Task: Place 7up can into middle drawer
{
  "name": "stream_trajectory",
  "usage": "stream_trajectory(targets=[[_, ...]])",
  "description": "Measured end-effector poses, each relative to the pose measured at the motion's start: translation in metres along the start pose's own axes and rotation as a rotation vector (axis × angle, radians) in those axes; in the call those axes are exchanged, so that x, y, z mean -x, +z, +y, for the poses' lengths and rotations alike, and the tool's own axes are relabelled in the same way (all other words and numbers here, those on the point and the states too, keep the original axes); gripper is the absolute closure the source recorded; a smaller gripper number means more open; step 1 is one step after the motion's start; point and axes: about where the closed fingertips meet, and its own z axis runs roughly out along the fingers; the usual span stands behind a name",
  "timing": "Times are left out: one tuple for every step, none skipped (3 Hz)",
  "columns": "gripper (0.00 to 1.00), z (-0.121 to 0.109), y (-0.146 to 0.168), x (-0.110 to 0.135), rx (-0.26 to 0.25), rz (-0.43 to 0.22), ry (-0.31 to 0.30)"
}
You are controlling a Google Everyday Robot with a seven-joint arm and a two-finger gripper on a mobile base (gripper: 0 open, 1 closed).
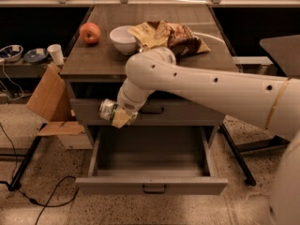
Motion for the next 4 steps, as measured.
stream_trajectory(targets=[[1.0, 0.012, 0.04, -0.013, 0.044, 0.006, -0.018], [1.0, 0.034, 0.065, -0.038, 0.038, 0.015, -0.044], [1.0, 0.037, 0.066, -0.034, 0.036, 0.0, -0.05], [1.0, 0.039, 0.087, -0.037, 0.029, -0.065, -0.053]])
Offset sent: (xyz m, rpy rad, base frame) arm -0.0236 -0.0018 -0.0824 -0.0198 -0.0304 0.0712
